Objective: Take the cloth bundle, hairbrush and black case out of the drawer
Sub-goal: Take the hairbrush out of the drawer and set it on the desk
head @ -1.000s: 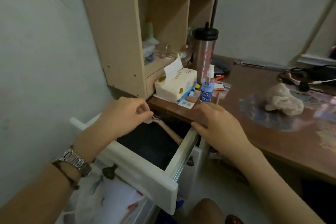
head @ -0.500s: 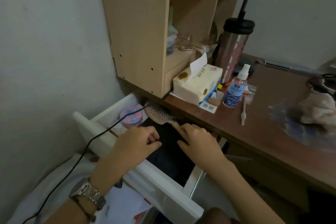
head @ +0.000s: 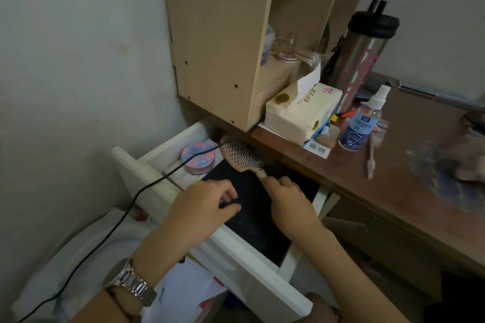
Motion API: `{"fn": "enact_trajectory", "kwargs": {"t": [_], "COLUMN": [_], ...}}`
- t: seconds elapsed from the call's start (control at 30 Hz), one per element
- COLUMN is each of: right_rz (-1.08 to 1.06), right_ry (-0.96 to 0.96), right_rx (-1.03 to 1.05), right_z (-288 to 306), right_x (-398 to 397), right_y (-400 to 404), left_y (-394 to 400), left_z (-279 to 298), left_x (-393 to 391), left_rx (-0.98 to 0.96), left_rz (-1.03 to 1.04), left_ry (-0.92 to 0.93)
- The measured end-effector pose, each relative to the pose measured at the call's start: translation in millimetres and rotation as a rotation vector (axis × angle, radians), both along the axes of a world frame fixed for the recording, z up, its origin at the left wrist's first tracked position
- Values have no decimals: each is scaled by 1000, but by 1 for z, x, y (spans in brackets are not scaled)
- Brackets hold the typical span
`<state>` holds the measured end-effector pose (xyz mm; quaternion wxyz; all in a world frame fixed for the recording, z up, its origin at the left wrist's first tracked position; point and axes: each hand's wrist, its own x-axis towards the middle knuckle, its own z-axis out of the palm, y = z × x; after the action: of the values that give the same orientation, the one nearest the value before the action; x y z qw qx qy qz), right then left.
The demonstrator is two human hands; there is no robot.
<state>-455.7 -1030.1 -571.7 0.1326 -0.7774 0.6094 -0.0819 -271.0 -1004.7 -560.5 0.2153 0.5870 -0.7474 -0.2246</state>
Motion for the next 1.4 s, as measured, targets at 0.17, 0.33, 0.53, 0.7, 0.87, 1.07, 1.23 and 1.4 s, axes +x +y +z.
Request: {"fn": "enact_trajectory", "kwargs": {"t": [0.17, 0.33, 0.53, 0.7, 0.87, 1.07, 1.23, 1.4], "right_rz": [5, -11, 8, 3, 25, 25, -15, -78], "right_ry": [-109, -209, -278, -325, -361, -441, -443, -441], "right_rx": [-12, 62, 36, -45, -62, -83, -131, -200], "right_z": [1, 10, 21, 36, 51, 75, 102, 124], "right_x": [0, -3, -14, -31, -53, -93, -132, -178], "right_y": [4, 6, 16, 31, 49, 72, 96, 127], "left_y": [0, 1, 6, 12, 22, 30, 37, 44], "left_z": [3, 6, 16, 30, 54, 87, 115, 135], "left_x": [0, -1, 0, -3, -15, -29, -55, -99], "left_rx": [3, 6, -28, -60, -62, -99, -128, -186], "left_rz": [6, 1, 9, 11, -26, -36, -65, -114], "left_ry": [24, 26, 15, 23, 33, -13, -37, -42]}}
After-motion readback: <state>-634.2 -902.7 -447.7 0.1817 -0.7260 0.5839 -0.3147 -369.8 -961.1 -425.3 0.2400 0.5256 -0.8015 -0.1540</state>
